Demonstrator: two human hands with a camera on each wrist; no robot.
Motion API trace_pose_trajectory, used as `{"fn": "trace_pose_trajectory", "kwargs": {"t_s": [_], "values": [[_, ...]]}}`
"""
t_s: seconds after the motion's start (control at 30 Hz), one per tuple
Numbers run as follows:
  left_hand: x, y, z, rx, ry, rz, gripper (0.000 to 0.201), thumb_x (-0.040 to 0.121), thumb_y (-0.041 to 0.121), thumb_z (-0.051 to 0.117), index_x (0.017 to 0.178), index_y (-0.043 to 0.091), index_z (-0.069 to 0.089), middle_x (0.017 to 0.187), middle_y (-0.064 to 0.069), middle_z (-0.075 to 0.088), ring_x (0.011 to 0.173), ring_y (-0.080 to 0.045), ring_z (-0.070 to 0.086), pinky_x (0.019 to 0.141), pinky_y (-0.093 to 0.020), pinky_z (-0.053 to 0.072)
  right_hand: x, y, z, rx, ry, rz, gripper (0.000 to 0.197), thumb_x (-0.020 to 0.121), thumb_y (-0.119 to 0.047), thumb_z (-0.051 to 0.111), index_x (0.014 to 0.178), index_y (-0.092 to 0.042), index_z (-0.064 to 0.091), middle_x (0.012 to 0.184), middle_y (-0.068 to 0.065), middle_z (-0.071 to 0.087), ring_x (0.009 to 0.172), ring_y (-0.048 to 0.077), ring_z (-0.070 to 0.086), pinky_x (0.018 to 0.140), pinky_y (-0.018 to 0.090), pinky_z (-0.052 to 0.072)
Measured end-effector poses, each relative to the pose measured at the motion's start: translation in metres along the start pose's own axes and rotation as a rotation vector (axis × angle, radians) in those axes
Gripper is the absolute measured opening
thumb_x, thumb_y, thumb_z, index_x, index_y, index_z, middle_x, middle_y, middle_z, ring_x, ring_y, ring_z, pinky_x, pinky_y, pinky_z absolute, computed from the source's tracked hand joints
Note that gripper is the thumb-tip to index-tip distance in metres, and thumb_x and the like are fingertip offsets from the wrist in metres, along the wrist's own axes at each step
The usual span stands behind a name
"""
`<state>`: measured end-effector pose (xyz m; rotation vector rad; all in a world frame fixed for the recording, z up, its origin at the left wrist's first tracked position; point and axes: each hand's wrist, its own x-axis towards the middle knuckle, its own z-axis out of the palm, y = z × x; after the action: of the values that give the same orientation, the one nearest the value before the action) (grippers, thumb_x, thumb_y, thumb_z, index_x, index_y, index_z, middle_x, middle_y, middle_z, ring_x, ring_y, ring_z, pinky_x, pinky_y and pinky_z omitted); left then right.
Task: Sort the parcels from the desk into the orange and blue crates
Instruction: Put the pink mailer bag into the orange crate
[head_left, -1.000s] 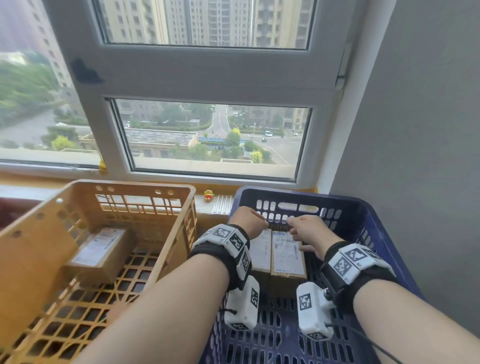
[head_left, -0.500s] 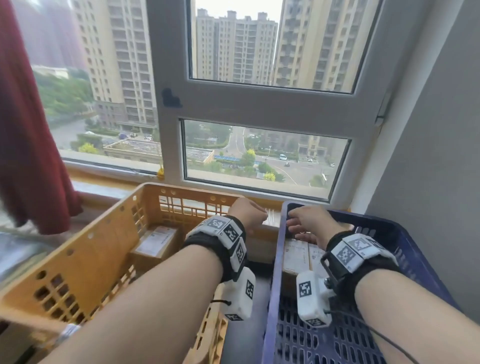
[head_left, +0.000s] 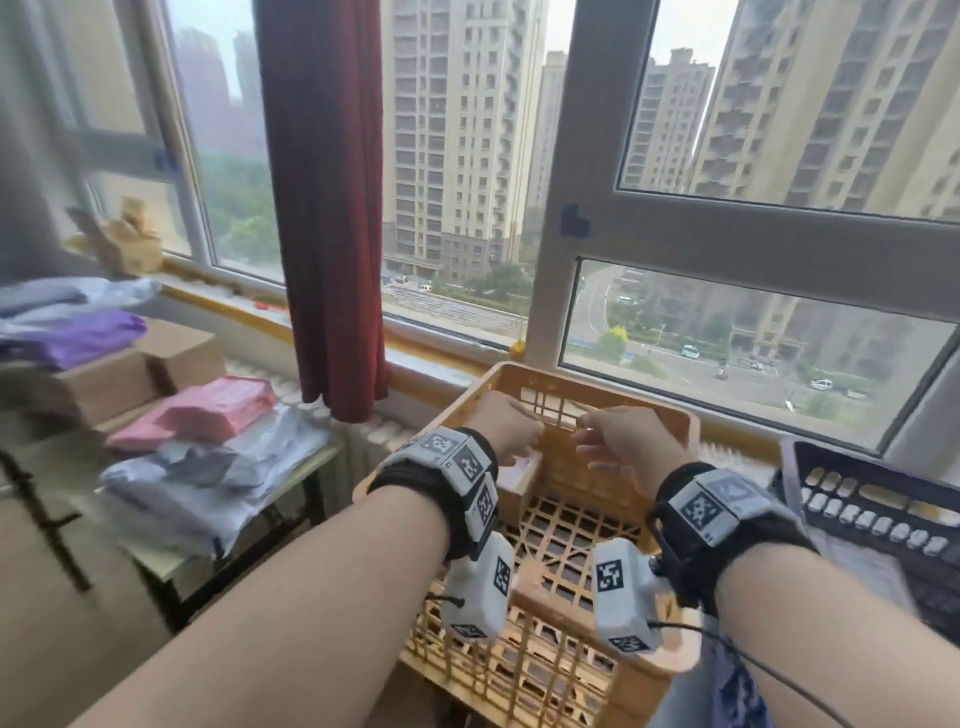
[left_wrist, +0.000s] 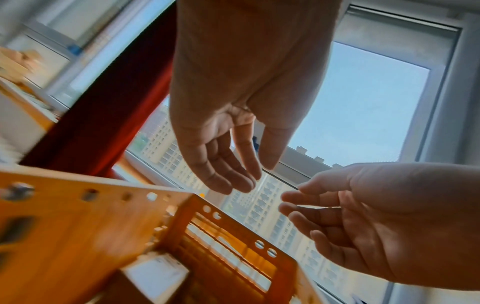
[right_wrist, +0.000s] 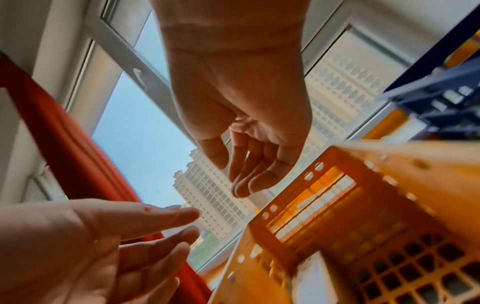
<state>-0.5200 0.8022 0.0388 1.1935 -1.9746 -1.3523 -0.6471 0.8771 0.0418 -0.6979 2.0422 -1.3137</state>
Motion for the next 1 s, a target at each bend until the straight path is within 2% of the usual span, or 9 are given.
{"fn": "trace_pose_trajectory", "kwargs": {"t_s": [0.17,0.27,0.4,0.53,0.67,0.73,0.8,0.87,1.0], "values": [[-0.017,-0.046,-0.075,-0.031,0.071,-0.045,0.010,0.095,0.011,0.056,0.093,0.011,0.066,0.085,-0.006,0.062,0.077,-0.019,0.061,0.069,-0.027,0.052,-0.018,-0.015,0.078,0.016,-0.121,-0.027,0.014,0.100,-0.008,0.053,0.103,0.000,0.064,0.098,0.017,0.067,0.076,0.022,0.064,0.060,0.031,0.054],[-0.026,-0.075,-0.112,-0.009,0.141,-0.064,0.015,0.092,0.010,0.057,0.083,0.010,0.070,0.077,-0.004,0.065,0.073,-0.019,0.061,0.075,-0.033,0.056,-0.027,-0.024,0.120,0.019,-0.186,-0.023,0.019,0.100,-0.010,0.055,0.113,0.000,0.063,0.098,0.017,0.069,0.080,0.025,0.068,0.058,0.030,0.056],[-0.033,-0.102,-0.158,-0.026,0.204,-0.095,0.027,0.088,0.004,0.057,0.067,0.018,0.067,0.064,0.001,0.061,0.061,-0.015,0.056,0.056,-0.024,0.048,-0.036,-0.037,0.170,0.024,-0.258,-0.033,0.018,0.099,-0.009,0.055,0.112,0.001,0.064,0.097,0.019,0.068,0.080,0.025,0.068,0.057,0.030,0.057],[-0.035,-0.124,-0.200,-0.064,0.273,-0.150,0.030,0.078,0.005,0.056,0.055,0.017,0.072,0.057,-0.004,0.056,0.061,-0.023,0.052,0.056,-0.023,0.038,-0.039,-0.052,0.219,0.020,-0.326,-0.041,0.015,0.099,-0.005,0.053,0.107,0.001,0.064,0.077,0.013,0.062,0.063,0.021,0.060,0.058,0.030,0.053],[-0.034,-0.144,-0.241,-0.018,0.339,-0.159,0.023,0.090,0.007,0.056,0.071,0.019,0.059,0.076,-0.006,0.062,0.069,-0.022,0.059,0.067,-0.031,0.053,-0.036,-0.065,0.266,0.043,-0.437,-0.049,0.020,0.099,-0.001,0.049,0.114,0.000,0.062,0.067,0.011,0.055,0.054,0.019,0.051,0.048,0.024,0.045],[-0.028,-0.155,-0.262,-0.002,0.383,-0.168,0.014,0.091,0.008,0.056,0.080,0.014,0.063,0.085,-0.011,0.066,0.077,-0.025,0.063,0.075,-0.039,0.057,-0.030,-0.071,0.292,0.044,-0.462,-0.067,0.017,0.098,-0.002,0.050,0.107,0.001,0.065,0.071,0.012,0.059,0.055,0.018,0.055,0.049,0.024,0.048],[-0.018,-0.166,-0.283,0.008,0.445,-0.179,0.015,0.090,0.010,0.057,0.081,0.013,0.068,0.091,-0.013,0.070,0.081,-0.026,0.065,0.070,-0.039,0.056,-0.022,-0.080,0.318,0.025,-0.464,-0.092,0.016,0.098,-0.005,0.055,0.107,0.001,0.065,0.080,0.014,0.066,0.061,0.020,0.063,0.051,0.026,0.055],[-0.004,-0.175,-0.305,0.003,0.487,-0.184,0.020,0.090,0.011,0.059,0.073,0.020,0.064,0.087,-0.007,0.070,0.081,-0.024,0.066,0.061,-0.031,0.052,-0.013,-0.090,0.344,0.029,-0.483,-0.102,0.016,0.098,-0.006,0.056,0.108,0.002,0.065,0.084,0.015,0.067,0.065,0.021,0.065,0.054,0.031,0.060],[0.027,-0.189,-0.345,-0.030,0.519,-0.229,0.025,0.089,0.010,0.058,0.067,0.020,0.060,0.069,-0.003,0.063,0.068,-0.020,0.061,0.063,-0.025,0.048,0.011,-0.112,0.394,0.029,-0.502,-0.109,0.014,0.098,-0.006,0.055,0.100,0.001,0.067,0.074,0.011,0.065,0.061,0.020,0.062,0.062,0.031,0.059]]}}
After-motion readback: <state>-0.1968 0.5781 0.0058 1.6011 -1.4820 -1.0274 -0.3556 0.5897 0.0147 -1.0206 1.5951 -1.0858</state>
